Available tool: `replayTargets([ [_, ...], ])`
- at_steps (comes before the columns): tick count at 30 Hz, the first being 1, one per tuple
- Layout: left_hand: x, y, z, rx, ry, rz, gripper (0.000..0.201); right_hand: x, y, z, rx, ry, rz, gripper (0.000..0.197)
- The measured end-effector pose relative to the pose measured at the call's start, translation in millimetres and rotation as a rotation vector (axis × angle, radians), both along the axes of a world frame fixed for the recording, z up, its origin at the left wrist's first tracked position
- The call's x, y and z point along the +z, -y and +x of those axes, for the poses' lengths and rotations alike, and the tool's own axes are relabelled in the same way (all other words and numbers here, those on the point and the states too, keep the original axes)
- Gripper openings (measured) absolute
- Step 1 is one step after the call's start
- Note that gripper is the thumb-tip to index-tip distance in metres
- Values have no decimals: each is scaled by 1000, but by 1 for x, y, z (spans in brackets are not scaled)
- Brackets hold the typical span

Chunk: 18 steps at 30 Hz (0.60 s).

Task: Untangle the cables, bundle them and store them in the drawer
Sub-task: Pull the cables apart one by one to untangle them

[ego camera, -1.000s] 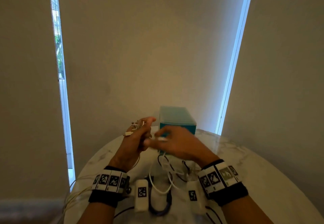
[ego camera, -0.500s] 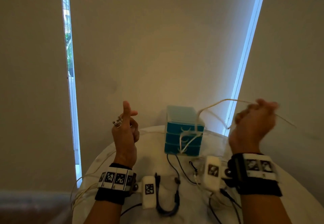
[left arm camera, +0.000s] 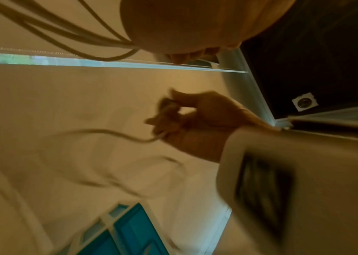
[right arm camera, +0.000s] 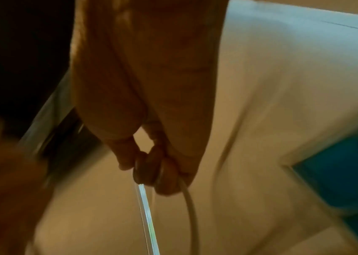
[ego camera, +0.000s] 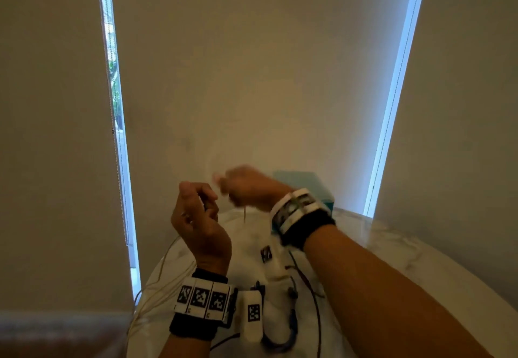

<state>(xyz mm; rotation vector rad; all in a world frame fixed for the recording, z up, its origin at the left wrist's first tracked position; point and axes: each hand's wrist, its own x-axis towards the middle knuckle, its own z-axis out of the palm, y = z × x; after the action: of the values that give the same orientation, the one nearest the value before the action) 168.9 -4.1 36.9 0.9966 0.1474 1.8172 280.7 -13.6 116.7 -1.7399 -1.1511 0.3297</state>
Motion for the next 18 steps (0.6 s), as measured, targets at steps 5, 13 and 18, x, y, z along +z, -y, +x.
replayTargets([
  [5,0,-6,-1,25,16,-12,60,-29,1,-2,177,55,-23,37],
  [13,-10,-12,11,-152,-208,-119,71,-31,42,27,-148,280,154,47],
  [18,-15,-17,19,-223,-413,-177,82,-54,76,28,-250,-259,556,30],
])
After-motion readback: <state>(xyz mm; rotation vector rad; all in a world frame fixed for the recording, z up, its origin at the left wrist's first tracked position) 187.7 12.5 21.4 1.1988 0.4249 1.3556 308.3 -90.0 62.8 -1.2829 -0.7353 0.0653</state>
